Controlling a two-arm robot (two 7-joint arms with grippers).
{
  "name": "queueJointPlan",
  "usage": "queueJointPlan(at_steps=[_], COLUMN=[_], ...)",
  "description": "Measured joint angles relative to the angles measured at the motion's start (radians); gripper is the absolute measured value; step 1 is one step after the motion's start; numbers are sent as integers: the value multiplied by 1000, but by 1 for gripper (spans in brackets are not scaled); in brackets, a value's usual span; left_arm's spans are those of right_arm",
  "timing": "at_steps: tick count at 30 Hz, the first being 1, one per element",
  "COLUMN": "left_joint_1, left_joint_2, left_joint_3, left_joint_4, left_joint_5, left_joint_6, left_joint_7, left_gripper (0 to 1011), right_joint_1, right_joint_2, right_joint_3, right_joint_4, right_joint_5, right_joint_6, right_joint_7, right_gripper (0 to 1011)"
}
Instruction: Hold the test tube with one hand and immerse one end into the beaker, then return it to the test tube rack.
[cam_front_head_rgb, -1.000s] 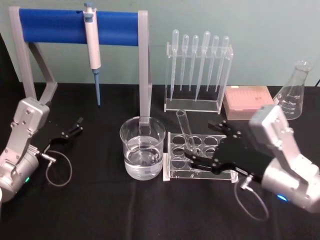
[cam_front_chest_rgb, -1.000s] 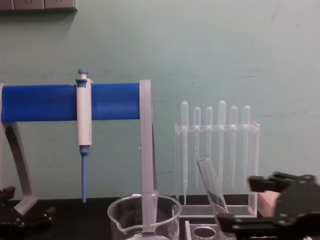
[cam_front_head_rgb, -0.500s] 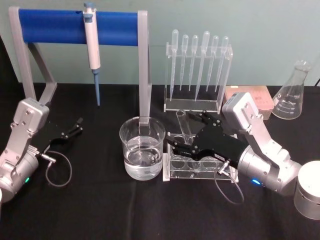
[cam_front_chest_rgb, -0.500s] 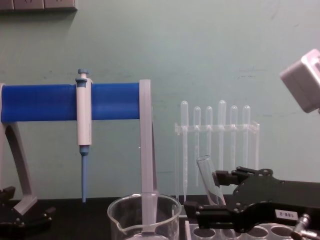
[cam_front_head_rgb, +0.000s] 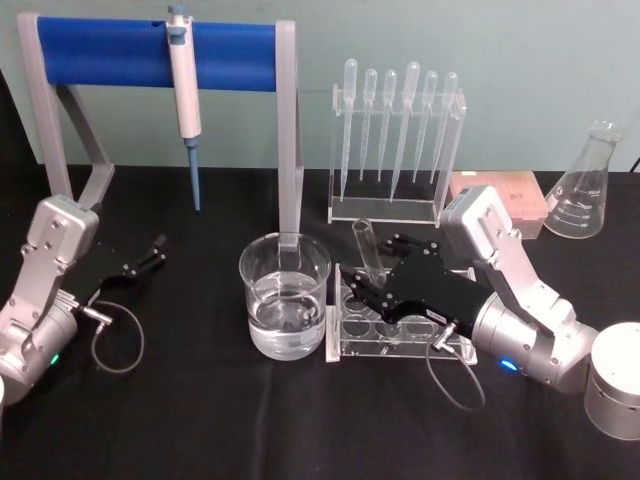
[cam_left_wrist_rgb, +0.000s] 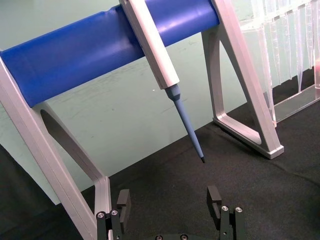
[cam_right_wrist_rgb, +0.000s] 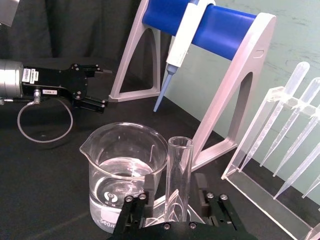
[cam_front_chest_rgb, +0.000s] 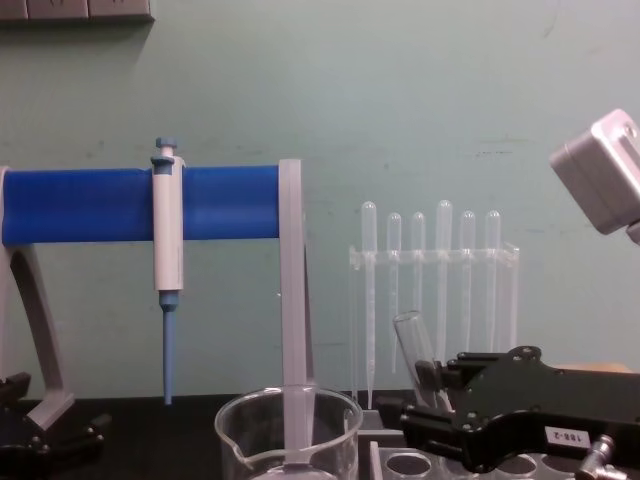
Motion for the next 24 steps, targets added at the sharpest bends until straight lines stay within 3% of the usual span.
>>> queueJointPlan(at_steps=[6,11,16,19,24], left_joint_1=[0,0,0,0,0], left_joint_2=[0,0,0,0,0], left_joint_3=[0,0,0,0,0], left_joint_4=[0,0,0,0,0], left_joint_5=[0,0,0,0,0], left_joint_6=[0,0,0,0,0], left_joint_7=[0,0,0,0,0], left_gripper=[1000,1000,1000,1000,1000], right_joint_1=[-13,-38,-72,-106,-129], right_joint_2=[-8,-17,-29,-41,-51], right_joint_3=[16,46,92,145,187], right_joint_4=[-8,-32,-70,-121,-183], right_joint_5=[-10,1,35,89,139], right_joint_6=[3,4,4,13,39], right_joint_7=[4,4,-4,-10,-25], right_gripper=[330,227,226,227,227])
